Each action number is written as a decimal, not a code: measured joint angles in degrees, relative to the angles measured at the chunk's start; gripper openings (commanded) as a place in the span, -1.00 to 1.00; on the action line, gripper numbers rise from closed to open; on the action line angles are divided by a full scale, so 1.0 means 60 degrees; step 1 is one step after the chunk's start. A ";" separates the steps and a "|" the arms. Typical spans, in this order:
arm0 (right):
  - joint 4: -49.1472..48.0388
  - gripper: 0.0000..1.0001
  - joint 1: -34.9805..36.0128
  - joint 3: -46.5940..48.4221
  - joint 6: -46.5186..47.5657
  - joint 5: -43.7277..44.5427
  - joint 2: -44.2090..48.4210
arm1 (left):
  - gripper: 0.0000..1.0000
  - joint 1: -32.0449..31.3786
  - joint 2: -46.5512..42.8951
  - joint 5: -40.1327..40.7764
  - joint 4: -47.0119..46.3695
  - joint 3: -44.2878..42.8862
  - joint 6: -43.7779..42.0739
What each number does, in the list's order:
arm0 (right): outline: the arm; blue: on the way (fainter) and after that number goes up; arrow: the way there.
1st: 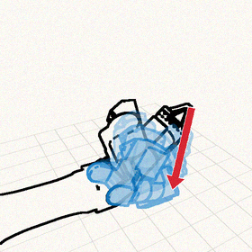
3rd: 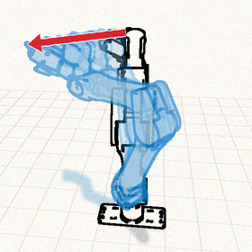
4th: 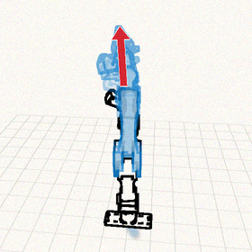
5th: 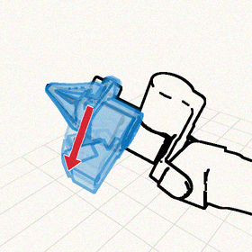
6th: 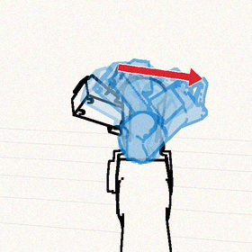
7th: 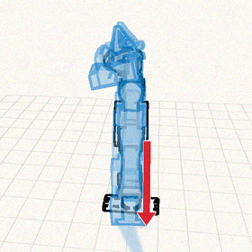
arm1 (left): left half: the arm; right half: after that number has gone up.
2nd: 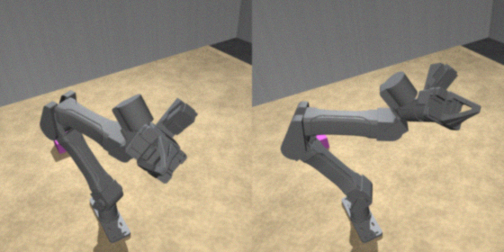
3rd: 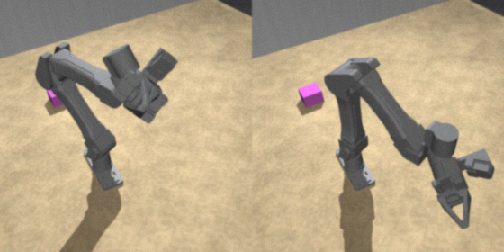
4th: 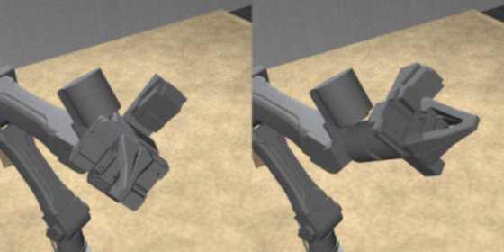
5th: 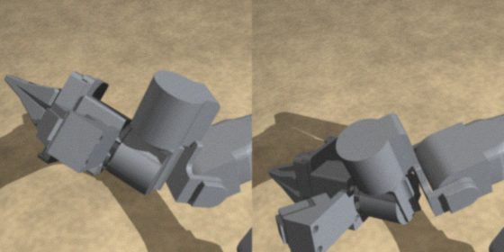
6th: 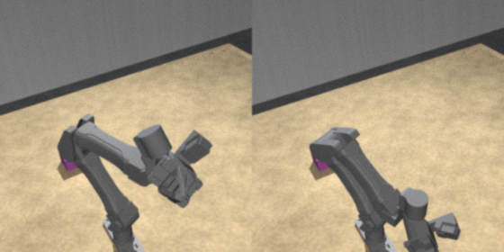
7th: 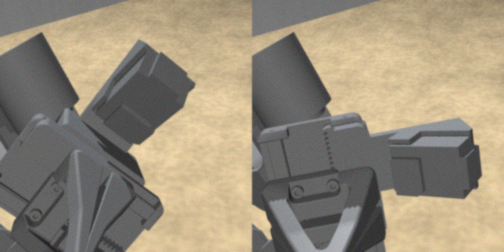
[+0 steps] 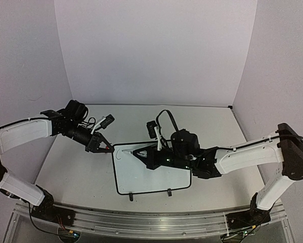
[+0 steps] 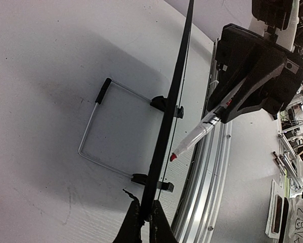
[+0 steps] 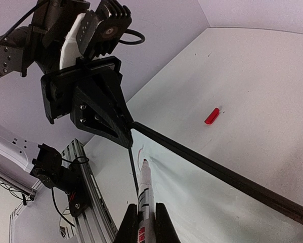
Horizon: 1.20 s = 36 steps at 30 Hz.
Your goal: Write a sentence on the whiteboard
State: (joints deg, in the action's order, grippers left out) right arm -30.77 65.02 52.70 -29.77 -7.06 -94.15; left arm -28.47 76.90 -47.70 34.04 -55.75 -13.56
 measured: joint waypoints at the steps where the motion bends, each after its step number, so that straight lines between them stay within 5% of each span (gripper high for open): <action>1: 0.0054 -1.00 0.0002 0.0052 0.0022 0.0007 -0.0044 | -1.00 0.0000 0.0000 0.0002 0.0000 0.0000 0.0000; 36: 0.1352 -1.00 0.0488 0.0636 0.0457 0.0886 -0.0274 | -1.00 0.0000 0.0000 0.0087 -0.0004 -0.0004 0.0000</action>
State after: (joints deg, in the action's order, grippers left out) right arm -22.66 67.94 56.51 -27.03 -1.75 -95.79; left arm -28.47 76.90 -47.18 34.02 -55.77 -13.56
